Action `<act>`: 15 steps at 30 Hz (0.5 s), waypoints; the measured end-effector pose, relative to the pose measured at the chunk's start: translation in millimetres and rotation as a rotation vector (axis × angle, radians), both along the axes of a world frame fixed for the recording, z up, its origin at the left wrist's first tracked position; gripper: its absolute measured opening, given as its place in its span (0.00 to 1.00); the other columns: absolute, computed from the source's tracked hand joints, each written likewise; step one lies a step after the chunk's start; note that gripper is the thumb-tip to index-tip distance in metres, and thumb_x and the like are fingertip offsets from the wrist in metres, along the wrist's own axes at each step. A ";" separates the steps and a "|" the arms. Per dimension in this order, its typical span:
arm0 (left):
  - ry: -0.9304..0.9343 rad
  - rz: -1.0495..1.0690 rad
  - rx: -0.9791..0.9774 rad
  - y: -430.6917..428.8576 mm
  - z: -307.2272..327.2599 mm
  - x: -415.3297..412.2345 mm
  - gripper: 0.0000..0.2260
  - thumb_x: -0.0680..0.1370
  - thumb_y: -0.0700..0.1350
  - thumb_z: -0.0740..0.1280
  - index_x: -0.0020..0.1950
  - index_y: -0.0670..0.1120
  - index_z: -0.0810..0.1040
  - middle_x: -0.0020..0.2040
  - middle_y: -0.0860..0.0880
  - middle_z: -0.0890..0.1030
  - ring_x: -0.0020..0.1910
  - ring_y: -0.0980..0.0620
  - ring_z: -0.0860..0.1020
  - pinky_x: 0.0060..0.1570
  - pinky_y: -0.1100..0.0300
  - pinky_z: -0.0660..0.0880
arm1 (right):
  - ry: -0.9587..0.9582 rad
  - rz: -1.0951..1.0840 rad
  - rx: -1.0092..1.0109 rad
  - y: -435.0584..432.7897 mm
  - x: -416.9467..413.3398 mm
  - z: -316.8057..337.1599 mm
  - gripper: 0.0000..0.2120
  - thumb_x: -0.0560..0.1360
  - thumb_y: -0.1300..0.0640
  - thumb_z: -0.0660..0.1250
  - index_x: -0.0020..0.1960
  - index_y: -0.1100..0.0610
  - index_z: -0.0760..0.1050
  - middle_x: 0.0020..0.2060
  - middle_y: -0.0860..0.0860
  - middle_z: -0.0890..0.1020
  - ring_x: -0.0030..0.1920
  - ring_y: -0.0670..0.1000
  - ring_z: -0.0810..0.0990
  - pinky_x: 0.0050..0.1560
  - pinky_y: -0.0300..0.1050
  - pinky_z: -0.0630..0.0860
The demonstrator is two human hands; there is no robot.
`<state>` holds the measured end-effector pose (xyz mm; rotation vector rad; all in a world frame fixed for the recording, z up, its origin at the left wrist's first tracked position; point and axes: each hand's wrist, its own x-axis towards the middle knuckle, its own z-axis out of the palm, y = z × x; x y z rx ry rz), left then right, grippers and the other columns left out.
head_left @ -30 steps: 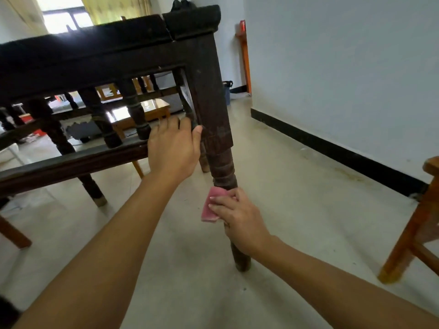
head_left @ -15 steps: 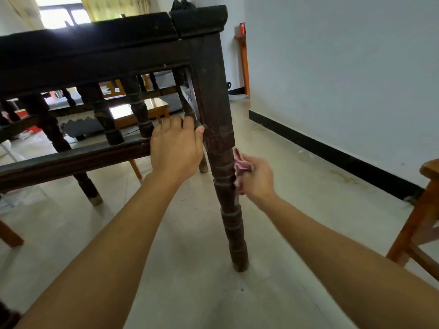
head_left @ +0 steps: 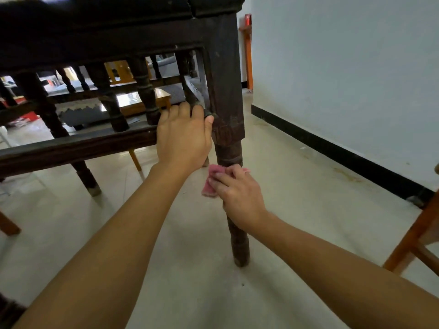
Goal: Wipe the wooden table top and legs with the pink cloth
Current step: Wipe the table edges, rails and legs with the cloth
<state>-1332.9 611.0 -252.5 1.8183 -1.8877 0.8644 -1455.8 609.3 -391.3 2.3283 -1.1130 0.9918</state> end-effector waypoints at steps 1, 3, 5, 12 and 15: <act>-0.001 -0.004 0.003 0.2 0.0 -0.1 0.18 0.82 0.52 0.51 0.59 0.42 0.75 0.54 0.39 0.77 0.54 0.40 0.74 0.55 0.47 0.68 | 0.104 -0.012 0.038 -1.6 -7.6 -6.1 0.20 0.65 0.60 0.78 0.56 0.57 0.83 0.53 0.53 0.84 0.53 0.58 0.77 0.51 0.52 0.78; 0.005 -0.011 0.009 0.1 0.4 0.8 0.18 0.83 0.52 0.51 0.60 0.42 0.74 0.55 0.39 0.77 0.55 0.40 0.74 0.56 0.47 0.68 | 0.219 0.007 0.118 1.8 -22.1 -28.9 0.20 0.61 0.58 0.80 0.53 0.55 0.84 0.52 0.50 0.84 0.54 0.56 0.76 0.52 0.52 0.78; 0.015 -0.014 0.012 0.7 0.1 1.6 0.18 0.83 0.52 0.51 0.61 0.42 0.74 0.56 0.40 0.77 0.56 0.40 0.74 0.57 0.47 0.68 | 0.229 0.046 0.224 7.6 -37.7 -51.7 0.16 0.60 0.56 0.81 0.48 0.51 0.84 0.51 0.45 0.84 0.55 0.51 0.74 0.50 0.47 0.77; 0.046 0.014 0.012 -2.1 -2.7 -3.0 0.19 0.83 0.52 0.50 0.63 0.43 0.73 0.59 0.40 0.76 0.59 0.41 0.73 0.58 0.48 0.67 | -0.722 -0.140 0.394 -13.5 -38.1 -1.7 0.12 0.76 0.61 0.66 0.57 0.49 0.80 0.50 0.46 0.81 0.50 0.48 0.77 0.48 0.38 0.75; 0.056 0.021 0.010 -3.0 -2.7 -4.5 0.20 0.83 0.52 0.50 0.64 0.43 0.72 0.60 0.40 0.76 0.60 0.41 0.72 0.59 0.47 0.67 | -1.086 -0.119 0.608 -28.8 -12.4 10.8 0.13 0.79 0.62 0.65 0.59 0.49 0.78 0.47 0.49 0.82 0.44 0.52 0.83 0.46 0.52 0.83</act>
